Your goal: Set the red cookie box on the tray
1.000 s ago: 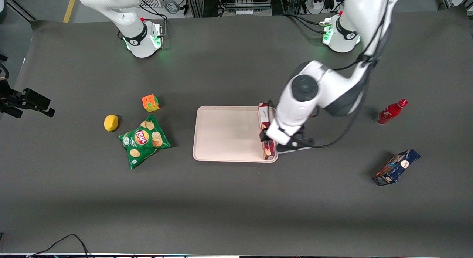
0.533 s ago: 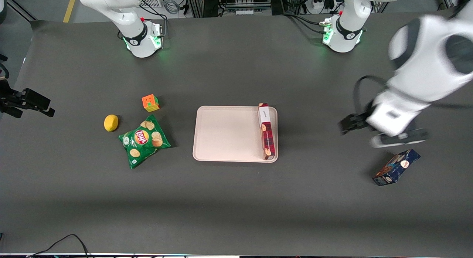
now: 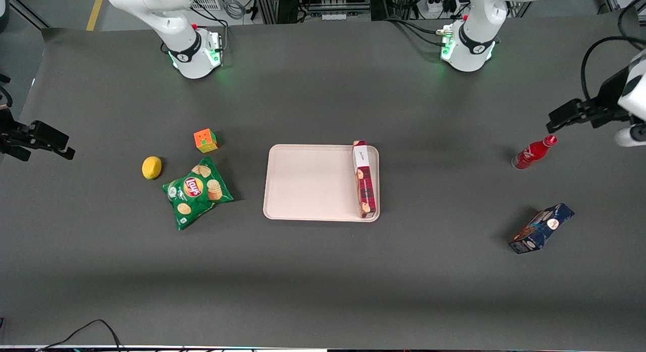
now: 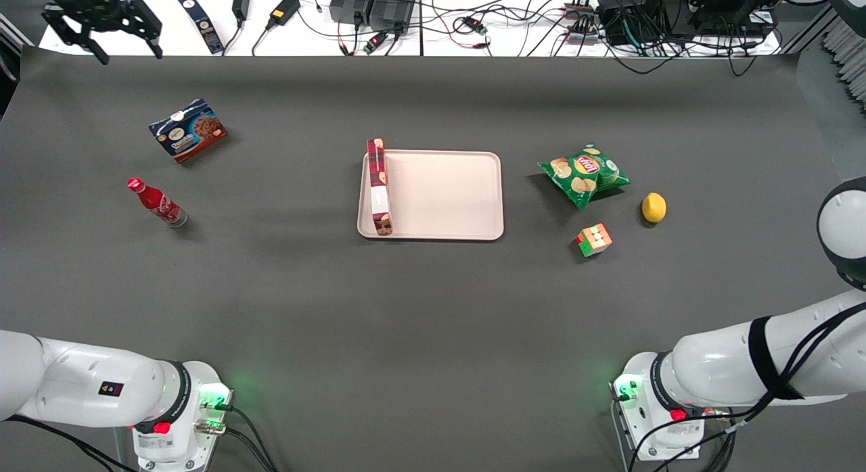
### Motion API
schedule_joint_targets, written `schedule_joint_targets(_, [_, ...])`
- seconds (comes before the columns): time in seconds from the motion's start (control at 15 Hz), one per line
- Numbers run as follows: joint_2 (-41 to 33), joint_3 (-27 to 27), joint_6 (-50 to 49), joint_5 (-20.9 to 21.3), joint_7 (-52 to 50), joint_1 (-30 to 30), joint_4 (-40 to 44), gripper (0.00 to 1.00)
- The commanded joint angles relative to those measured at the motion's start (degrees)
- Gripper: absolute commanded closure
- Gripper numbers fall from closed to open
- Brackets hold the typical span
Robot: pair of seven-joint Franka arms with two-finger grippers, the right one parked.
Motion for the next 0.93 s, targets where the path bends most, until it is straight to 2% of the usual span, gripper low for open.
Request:
schedule_joint_targets(0.0, [-1.2,-0.6,-2.5,2.3,1.9,0.3,1.1,0.0])
schedule_joint_targets(0.4, [-2.7,-2.1,-1.5,5.6,6.1,0.3,1.0,0.0])
schedule_joint_targets(0.87, [-3.2,-1.7,-0.8,5.6,6.6,0.2,0.7,0.0])
